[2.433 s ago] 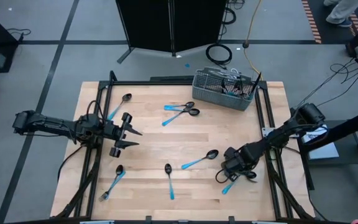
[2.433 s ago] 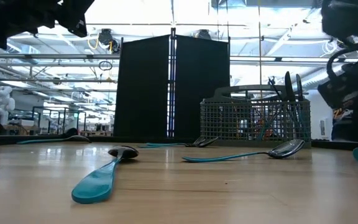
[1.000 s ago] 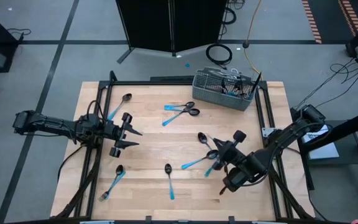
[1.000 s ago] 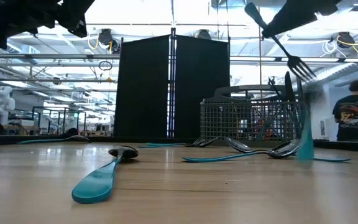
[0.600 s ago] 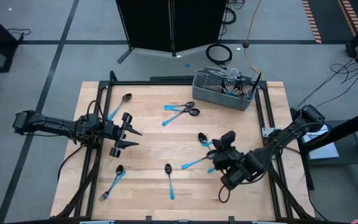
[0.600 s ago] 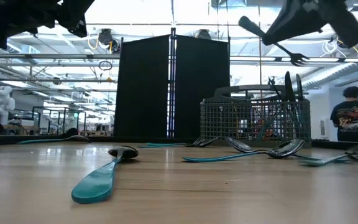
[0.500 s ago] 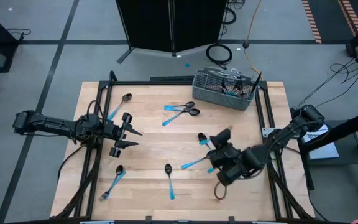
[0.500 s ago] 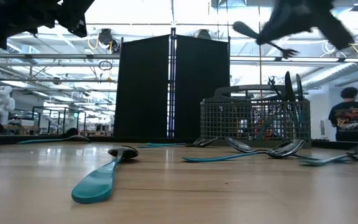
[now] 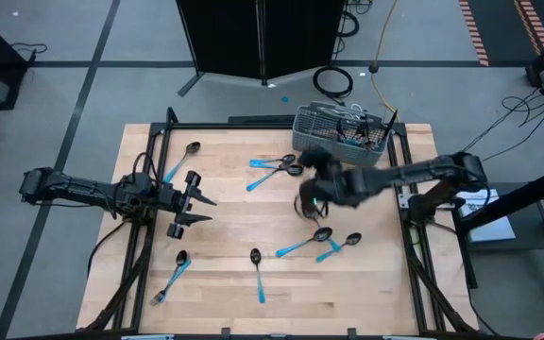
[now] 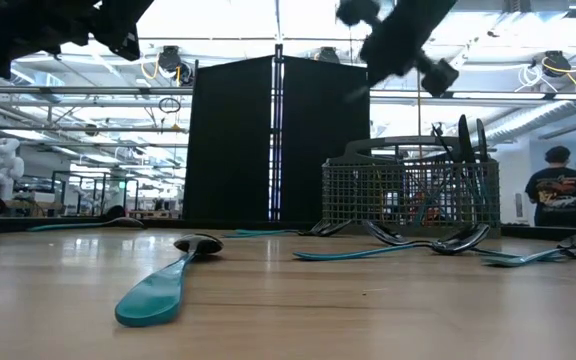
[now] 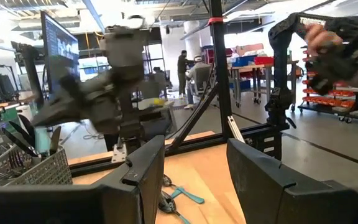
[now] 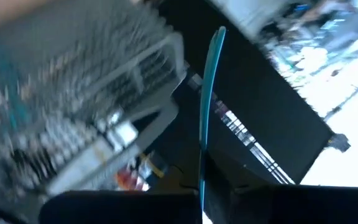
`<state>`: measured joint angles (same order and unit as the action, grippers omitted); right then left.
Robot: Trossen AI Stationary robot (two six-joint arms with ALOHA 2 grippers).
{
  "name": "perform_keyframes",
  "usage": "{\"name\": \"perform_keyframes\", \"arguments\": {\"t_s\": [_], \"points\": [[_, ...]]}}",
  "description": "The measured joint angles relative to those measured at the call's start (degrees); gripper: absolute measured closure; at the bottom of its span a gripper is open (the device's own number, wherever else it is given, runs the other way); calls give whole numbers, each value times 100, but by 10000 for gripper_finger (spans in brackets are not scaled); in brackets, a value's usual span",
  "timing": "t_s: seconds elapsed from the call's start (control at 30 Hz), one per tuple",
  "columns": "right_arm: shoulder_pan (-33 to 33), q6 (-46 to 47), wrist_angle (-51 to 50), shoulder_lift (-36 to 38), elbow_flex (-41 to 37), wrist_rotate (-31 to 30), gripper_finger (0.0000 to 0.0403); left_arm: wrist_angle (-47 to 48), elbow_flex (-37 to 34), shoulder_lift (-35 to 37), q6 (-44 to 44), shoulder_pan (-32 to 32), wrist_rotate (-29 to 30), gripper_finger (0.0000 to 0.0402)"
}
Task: Sort silverware
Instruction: Put the blue fork into the middle of the blue utensil organizer
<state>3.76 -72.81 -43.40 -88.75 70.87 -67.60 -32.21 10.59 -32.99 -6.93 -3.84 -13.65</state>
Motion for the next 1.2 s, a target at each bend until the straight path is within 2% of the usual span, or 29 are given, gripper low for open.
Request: {"name": "perform_keyframes", "arguments": {"t_s": [0.17,0.3,0.37,0.5,0.67,1.0,1.2], "points": [[-1233,-1229,-88,0,0,14,403,72,2,2,-107,0,-13,230],[-2179,-1713,-411,-16,0,65,403,11,2,32,-292,0,-576,230],[-2541,-2055,-509,-28,0,94,403,-48,2,92,-414,0,-771,230],[-2978,-2372,-519,-30,0,199,403,-35,2,224,-603,11,-784,230],[-3174,-2506,-905,-57,0,218,403,-8,2,243,-899,40,-792,230],[-2919,-2510,-1420,-621,-2,350,403,-256,2,256,-993,352,-790,230],[-2916,-1700,-1851,-1084,-4,303,403,-507,2,256,-987,350,-787,230]]}}
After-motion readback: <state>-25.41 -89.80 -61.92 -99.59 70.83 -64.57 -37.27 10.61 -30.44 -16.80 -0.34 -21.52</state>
